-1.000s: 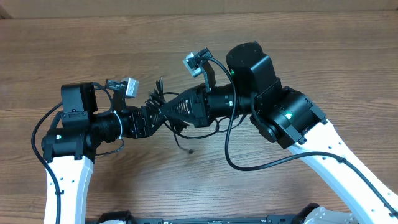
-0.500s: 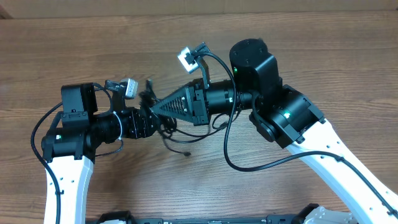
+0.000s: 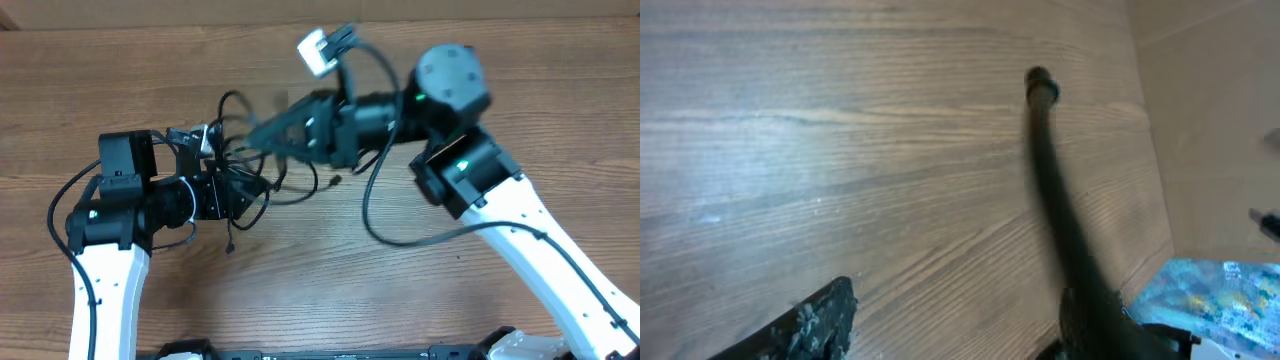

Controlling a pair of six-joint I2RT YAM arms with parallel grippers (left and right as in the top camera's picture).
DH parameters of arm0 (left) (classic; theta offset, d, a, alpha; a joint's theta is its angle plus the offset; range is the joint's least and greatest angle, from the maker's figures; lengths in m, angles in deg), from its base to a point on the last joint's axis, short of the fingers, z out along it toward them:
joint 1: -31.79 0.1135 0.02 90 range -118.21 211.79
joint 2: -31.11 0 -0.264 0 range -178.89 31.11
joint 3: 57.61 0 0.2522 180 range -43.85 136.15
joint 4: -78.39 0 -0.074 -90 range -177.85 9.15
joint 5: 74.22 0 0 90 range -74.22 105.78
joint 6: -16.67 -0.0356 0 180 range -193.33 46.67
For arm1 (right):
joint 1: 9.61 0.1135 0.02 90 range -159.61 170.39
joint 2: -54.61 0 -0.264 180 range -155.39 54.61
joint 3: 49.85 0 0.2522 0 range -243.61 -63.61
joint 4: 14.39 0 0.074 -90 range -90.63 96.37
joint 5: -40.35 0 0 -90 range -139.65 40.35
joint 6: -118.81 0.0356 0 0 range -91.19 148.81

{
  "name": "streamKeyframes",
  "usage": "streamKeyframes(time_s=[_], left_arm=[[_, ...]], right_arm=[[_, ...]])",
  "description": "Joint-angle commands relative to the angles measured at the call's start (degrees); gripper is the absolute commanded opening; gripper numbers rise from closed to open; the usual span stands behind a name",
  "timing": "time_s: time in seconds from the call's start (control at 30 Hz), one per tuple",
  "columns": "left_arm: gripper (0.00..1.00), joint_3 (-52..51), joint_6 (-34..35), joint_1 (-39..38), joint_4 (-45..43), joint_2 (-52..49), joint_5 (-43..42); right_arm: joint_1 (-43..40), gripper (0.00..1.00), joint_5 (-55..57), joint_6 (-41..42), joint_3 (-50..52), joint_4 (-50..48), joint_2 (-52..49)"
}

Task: Untangle cables

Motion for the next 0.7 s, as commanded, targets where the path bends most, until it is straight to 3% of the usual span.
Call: streamKeyframes(time_s=[0.0, 0.13, 0.43, 0.67], left_arm=[[0.60, -0.8, -3.3, 0.2, 1.2, -3.5, 6.8], [0.50, -0.8, -3.3, 0.2, 2.0, -6.9, 6.8], [0.46, -0.8, -3.3, 0.3, 0.5, -9.6, 6.8], [0.42, -0.8, -3.2, 0.3, 0.3, -9.6, 6.1]], right_arm=[[-6.0, 0.04, 0.1, 5.6, -2.3, -6.3, 2.7], [-13.3, 0.04, 0.1, 6.3, -2.3, -10.2, 2.7], [-31.5, 0.04, 0.1, 6.5, -2.3, -24.4, 2.7], [-45.3, 0.04, -3.8, 6.7, -2.4, -25.4, 2.7]])
